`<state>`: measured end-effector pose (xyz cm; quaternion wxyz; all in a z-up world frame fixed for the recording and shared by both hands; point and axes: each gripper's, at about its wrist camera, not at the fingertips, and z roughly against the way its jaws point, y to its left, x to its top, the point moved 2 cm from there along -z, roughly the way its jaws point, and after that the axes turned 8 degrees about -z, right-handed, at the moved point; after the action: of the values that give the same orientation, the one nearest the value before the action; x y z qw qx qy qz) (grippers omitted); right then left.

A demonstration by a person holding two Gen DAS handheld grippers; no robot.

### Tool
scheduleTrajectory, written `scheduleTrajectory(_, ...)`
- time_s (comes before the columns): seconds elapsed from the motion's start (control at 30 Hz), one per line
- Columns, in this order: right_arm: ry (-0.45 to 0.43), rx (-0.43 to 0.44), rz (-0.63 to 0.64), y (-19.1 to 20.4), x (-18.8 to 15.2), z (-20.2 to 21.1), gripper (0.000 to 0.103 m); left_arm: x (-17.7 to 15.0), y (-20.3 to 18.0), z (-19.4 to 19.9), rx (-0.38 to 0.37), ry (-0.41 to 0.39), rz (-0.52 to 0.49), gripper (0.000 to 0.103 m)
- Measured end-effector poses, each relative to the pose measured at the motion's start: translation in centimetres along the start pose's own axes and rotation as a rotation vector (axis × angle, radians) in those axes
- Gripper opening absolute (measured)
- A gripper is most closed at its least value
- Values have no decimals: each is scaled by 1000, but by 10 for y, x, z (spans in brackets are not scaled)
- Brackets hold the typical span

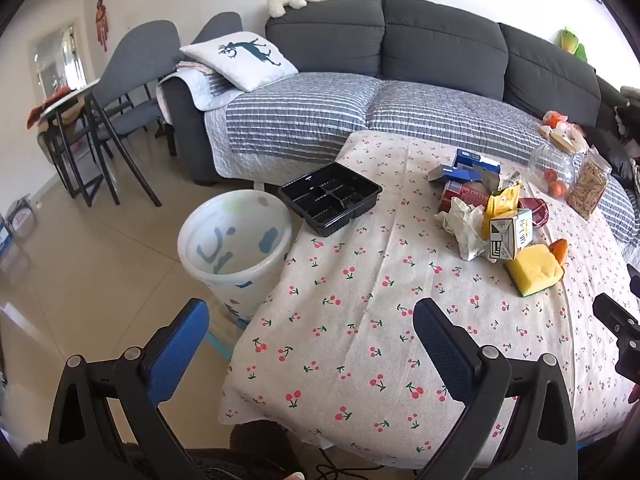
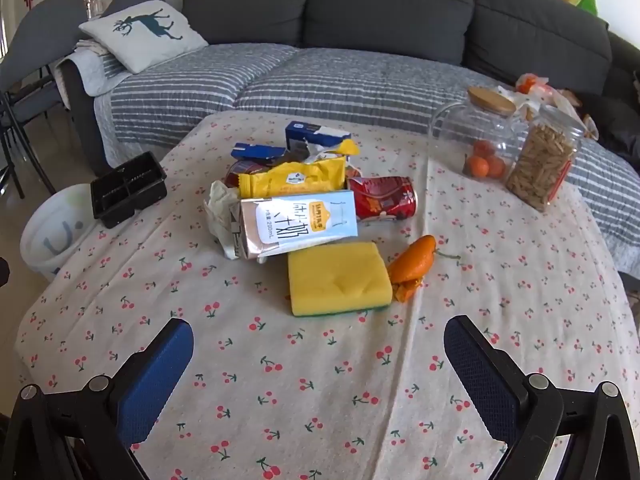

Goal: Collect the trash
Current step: 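Move both tools toward the pile of trash on the table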

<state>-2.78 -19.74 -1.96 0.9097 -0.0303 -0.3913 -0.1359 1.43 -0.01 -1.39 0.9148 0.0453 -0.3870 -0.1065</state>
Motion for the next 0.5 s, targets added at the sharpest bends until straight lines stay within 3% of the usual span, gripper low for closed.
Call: scheduleTrajectory(0.5,1,-1,-1,0,0,0,103,0,0,0,0,2,2,103)
